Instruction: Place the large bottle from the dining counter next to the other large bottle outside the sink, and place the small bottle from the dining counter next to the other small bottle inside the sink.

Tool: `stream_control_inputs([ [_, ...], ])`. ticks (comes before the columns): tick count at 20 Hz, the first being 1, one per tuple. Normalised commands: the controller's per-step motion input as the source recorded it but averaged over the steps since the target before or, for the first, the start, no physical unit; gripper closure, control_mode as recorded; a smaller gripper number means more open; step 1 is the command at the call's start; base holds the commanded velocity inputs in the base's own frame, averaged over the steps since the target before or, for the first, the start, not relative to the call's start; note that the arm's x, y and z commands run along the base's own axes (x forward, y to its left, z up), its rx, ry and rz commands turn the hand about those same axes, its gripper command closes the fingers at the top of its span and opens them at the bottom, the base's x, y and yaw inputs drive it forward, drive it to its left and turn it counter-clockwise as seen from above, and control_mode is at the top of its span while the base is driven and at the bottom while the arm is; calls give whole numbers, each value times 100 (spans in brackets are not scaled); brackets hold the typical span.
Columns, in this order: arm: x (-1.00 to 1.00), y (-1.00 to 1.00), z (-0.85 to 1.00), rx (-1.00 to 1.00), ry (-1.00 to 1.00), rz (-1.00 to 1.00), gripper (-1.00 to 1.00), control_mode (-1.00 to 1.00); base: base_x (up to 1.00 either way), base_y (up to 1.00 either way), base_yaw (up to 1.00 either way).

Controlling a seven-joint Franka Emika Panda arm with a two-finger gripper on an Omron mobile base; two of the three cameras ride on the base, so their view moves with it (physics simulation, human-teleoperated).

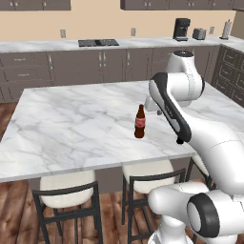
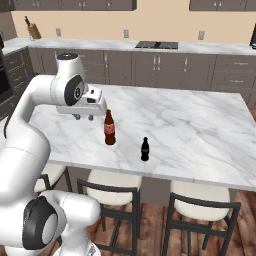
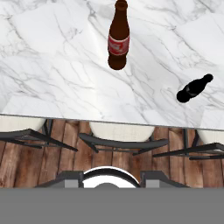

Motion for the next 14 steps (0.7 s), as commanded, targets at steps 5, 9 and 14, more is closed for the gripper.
stream_control_inputs([
  [5,0,0,0,0,0,0,-100,-100,0,0,0],
  [9,0,0,0,0,0,0,-100,-100,0,0,0],
  [14,0,0,0,0,0,0,-100,-100,0,0,0],
])
